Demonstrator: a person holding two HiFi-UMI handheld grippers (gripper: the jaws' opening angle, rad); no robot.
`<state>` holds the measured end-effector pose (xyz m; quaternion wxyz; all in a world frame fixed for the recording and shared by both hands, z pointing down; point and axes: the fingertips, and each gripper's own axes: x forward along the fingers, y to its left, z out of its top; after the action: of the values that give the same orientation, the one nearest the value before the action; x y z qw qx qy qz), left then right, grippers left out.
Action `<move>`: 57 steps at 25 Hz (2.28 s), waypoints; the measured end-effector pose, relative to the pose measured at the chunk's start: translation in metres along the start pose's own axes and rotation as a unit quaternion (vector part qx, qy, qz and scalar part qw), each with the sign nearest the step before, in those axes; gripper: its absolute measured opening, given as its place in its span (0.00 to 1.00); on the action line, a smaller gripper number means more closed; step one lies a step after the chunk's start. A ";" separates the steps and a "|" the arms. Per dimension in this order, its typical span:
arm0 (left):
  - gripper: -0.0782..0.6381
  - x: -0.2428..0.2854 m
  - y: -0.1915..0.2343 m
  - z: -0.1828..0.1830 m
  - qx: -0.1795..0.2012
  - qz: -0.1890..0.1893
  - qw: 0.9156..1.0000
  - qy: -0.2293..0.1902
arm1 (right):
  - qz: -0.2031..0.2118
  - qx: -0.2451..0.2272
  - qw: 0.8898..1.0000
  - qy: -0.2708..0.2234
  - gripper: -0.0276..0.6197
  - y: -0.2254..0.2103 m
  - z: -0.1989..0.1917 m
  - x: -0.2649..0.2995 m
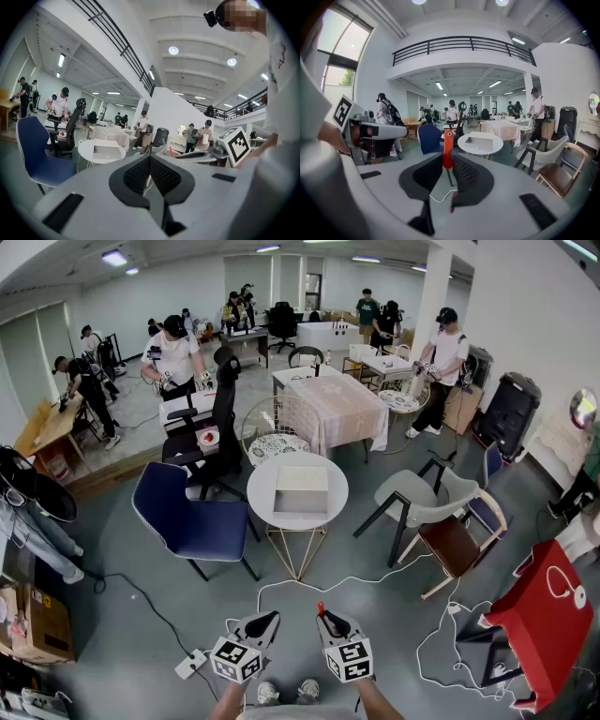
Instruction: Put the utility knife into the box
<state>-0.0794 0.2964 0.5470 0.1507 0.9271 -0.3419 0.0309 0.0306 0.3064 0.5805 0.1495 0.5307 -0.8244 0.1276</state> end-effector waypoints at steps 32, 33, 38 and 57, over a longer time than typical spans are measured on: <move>0.13 0.053 -0.019 -0.029 -0.014 0.039 0.999 0.008 | 0.038 0.000 0.999 -0.022 0.16 -0.069 -0.008 0.002; 0.13 0.056 -0.017 -0.029 -0.014 0.039 0.999 0.008 | 0.037 0.001 0.999 -0.022 0.16 -0.072 -0.007 0.004; 0.13 0.073 -0.001 -0.025 -0.013 0.034 0.999 0.005 | 0.030 0.000 0.999 -0.023 0.16 -0.084 -0.003 0.021; 0.13 0.165 0.099 0.002 -0.030 0.003 0.999 0.016 | 0.005 0.004 1.000 0.004 0.17 -0.137 0.032 0.135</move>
<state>-0.0169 0.1212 0.5970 0.1841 0.9206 -0.3427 0.0355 0.0995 0.1260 0.6099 0.1501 0.5267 -0.8259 0.1336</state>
